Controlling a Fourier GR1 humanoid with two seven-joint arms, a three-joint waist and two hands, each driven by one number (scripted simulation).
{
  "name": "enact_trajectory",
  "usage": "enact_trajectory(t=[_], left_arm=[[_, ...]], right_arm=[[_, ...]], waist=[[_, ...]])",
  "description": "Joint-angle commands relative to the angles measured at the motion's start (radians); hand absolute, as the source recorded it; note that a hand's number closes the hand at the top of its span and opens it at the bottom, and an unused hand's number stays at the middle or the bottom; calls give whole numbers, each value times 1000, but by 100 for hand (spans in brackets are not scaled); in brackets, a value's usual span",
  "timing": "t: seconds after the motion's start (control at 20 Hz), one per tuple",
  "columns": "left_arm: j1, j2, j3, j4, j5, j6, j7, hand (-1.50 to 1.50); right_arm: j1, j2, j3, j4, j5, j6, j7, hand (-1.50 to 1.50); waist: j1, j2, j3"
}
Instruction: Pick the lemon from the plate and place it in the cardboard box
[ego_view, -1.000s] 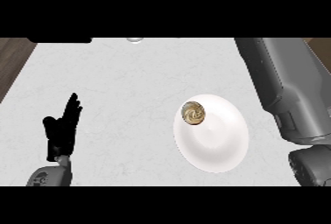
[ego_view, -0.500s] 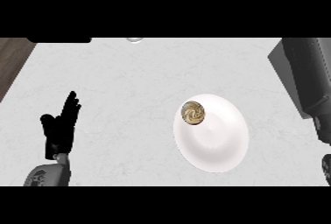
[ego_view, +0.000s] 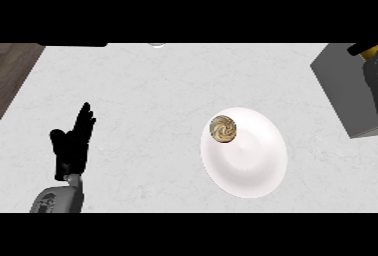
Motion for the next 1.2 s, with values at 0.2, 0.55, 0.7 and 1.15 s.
enact_trajectory(t=[0.2, 0.55, 0.7, 1.15], left_arm=[[24, -20, -13, 9, -13, 9, -38, 0], [2, 14, 10, 0, 6, -15, -12, 0], [5, -14, -11, 27, -8, -6, -44, 0], [44, -12, -6, -4, -5, -2, -36, 0]], right_arm=[[82, -110, -117, 167, -94, -132, -105, 150], [123, -116, -255, 179, -289, -227, -382, -150], [145, -68, -305, 125, -376, -324, -523, -150], [185, -68, -514, 6, -725, -301, -864, -150]], waist=[[9, 4, 1], [14, 6, 3], [5, 6, 3], [-8, -4, 2]])
